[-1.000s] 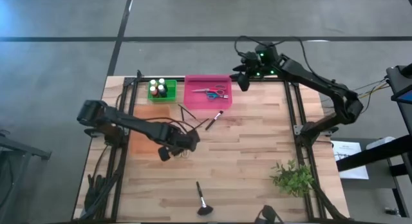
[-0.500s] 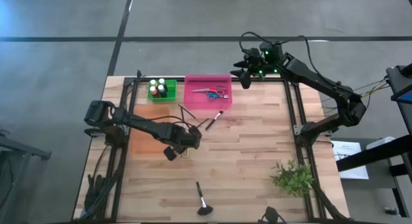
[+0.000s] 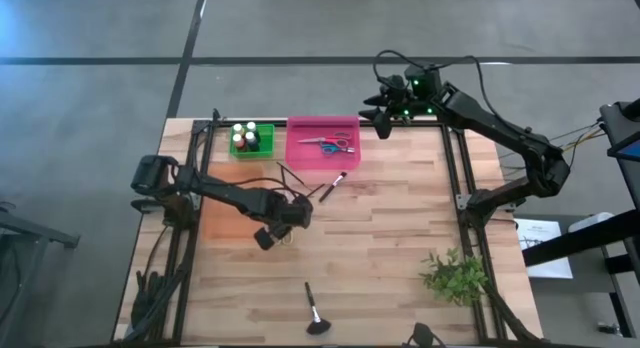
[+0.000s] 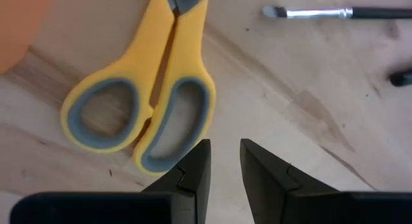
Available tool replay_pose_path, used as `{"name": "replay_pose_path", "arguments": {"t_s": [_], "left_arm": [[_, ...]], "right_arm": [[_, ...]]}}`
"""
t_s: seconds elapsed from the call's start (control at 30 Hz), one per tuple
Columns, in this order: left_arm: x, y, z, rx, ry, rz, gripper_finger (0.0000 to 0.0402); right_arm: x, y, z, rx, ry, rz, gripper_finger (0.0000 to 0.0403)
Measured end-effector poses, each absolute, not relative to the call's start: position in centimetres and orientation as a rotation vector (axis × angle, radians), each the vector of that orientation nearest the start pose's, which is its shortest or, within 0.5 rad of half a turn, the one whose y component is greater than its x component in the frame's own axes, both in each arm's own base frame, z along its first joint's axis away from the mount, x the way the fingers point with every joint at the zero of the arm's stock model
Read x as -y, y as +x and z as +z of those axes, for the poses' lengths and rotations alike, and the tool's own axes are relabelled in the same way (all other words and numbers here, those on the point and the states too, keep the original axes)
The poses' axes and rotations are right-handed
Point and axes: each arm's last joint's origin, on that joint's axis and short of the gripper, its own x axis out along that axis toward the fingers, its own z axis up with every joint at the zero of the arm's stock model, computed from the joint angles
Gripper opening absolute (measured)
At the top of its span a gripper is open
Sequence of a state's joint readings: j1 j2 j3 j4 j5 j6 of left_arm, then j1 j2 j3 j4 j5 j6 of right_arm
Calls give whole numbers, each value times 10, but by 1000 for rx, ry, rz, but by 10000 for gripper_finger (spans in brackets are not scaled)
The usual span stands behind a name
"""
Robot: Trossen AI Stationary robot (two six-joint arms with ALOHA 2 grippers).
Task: Pick & Place Paint Supplies
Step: Put the yellow scissors into the red bin
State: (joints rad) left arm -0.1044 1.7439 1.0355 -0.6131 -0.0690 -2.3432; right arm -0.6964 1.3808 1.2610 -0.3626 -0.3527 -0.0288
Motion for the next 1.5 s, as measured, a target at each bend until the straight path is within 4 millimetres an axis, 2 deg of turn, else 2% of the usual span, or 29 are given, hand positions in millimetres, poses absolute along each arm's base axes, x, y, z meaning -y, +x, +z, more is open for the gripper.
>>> {"name": "replay_pose_path", "arguments": {"t_s": [0.93,1.17,1.37,1.5], "left_arm": [[15,307,151,-662,-1821,1526,92],[16,316,138,-706,-1865,1504,92],[16,316,131,-734,-1859,1536,92],[16,316,129,-748,-1860,1546,75]], "right_arm": [[186,240,345,-432,198,-283,207],[186,240,344,-435,193,-281,207],[186,240,343,-441,191,-280,207],[186,240,342,-443,191,-279,207]]}}
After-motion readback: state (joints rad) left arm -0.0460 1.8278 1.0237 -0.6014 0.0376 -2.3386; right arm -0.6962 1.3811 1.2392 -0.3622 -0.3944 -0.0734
